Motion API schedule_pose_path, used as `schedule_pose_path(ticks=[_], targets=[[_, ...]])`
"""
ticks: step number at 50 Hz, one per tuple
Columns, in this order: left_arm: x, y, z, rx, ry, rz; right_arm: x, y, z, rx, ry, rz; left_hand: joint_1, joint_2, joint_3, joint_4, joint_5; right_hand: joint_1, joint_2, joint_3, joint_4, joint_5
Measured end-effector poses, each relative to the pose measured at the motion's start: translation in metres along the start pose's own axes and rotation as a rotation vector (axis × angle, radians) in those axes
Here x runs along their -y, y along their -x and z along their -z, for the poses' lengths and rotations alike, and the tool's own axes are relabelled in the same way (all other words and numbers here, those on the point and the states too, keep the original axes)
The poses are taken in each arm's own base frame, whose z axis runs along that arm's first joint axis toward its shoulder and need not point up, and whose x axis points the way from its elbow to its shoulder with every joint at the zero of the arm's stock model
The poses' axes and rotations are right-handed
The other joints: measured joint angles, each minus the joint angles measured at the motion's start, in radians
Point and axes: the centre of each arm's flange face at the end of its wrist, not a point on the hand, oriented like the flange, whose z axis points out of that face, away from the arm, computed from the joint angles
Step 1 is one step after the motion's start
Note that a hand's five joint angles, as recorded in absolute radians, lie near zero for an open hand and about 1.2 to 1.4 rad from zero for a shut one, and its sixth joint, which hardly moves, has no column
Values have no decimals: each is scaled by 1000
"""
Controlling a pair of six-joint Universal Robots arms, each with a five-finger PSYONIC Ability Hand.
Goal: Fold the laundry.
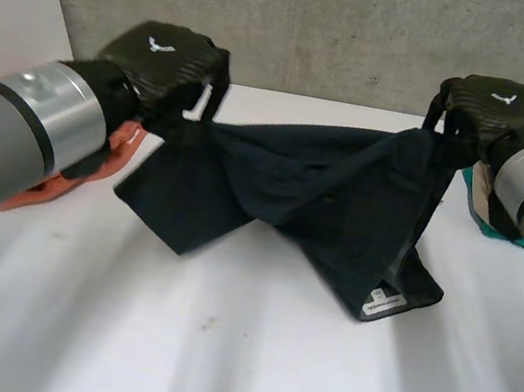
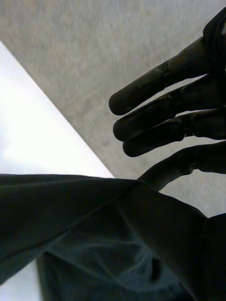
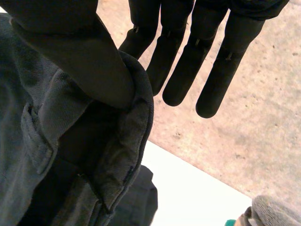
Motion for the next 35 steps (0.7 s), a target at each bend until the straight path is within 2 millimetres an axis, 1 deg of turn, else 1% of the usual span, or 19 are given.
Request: schedule_pose_path(ticks=[4, 6, 7, 9, 10, 13, 16, 17, 18, 19, 20, 22, 23, 24, 25, 27, 29, 31, 35], targets=[[-14, -14, -10, -28, 34, -1, -9, -10, -17, 2, 48, -2, 0, 0, 0, 0, 0, 0, 0, 0, 0, 0], [-20, -15, -17, -23, 42, -12, -15, -12, -24, 4, 66, 3, 0, 0, 0, 0, 0, 0, 0, 0, 0, 0], [-27, -14, -29, -9, 47, -33, -22, -14, -32, 6, 83, 13, 0, 0, 1, 0, 0, 0, 0, 0, 0, 0], [-32, -12, -40, 9, 45, -56, -27, -16, -40, 5, 89, 27, 0, 0, 1, 0, 0, 3, 0, 0, 0, 0], [-34, -10, -51, 30, 32, -82, -30, -17, -49, 2, 80, 44, 0, 0, 1, 0, 0, 12, 0, 0, 0, 0], [-29, -3, -72, 71, -24, -132, -29, -21, -66, -15, 27, 78, 0, 0, 1, 0, 0, 13, 0, 0, 1, 0], [-5, 8, -95, 129, -153, -186, -16, -27, -91, -55, -110, 118, 0, 2, 1, 0, 0, 13, 0, 1, 2, 0], [9, 13, -102, 155, -221, -203, -8, -30, -100, -76, -182, 131, 0, 2, 1, 0, 0, 13, 0, 1, 2, 0], [20, 17, -107, 175, -274, -213, 1, -33, -108, -95, -248, 140, 0, 2, 1, 1, 0, 13, 0, 1, 2, 0], [26, 19, -108, 184, -297, -217, 5, -34, -110, -103, -275, 143, 0, 2, 1, 1, 0, 13, 0, 1, 2, 0], [51, 27, -113, 224, -404, -228, 22, -39, -120, -137, -393, 154, 0, 2, 1, 1, 0, 13, 0, 2, 2, 0], [77, 34, -114, 264, -512, -231, 40, -44, -128, -166, -514, 159, 0, 2, 1, 1, 0, 13, 0, 2, 2, 0], [86, 37, -113, 276, -546, -229, 46, -45, -129, -173, -551, 159, 0, 2, 1, 1, 0, 13, 0, 2, 3, 0], [94, 39, -112, 287, -579, -225, 56, -48, -131, -180, -609, 158, 0, 2, 1, 1, 0, 13, 0, 2, 3, 0], [108, 42, -109, 304, -634, -215, 69, -50, -133, -178, -681, 157, 0, 2, 1, 1, 9, 13, 0, 2, 3, 0], [122, 44, -105, 314, -685, -195, 82, -53, -134, -161, -753, 157, 0, 2, 1, 1, 19, 13, 0, 2, 4, 0], [131, 43, -101, 312, -707, -173, 92, -57, -133, -129, -791, 160, 0, 2, 1, 1, 19, 13, 0, 2, 4, 1], [132, 41, -99, 303, -696, -151, 96, -60, -133, -88, -793, 164, 0, 2, 1, 1, 19, 13, 0, 2, 4, 3], [119, 38, -99, 289, -606, -120, 89, -64, -132, -30, -724, 167, 0, 2, 1, 1, 19, 13, 0, 2, 4, 3]])
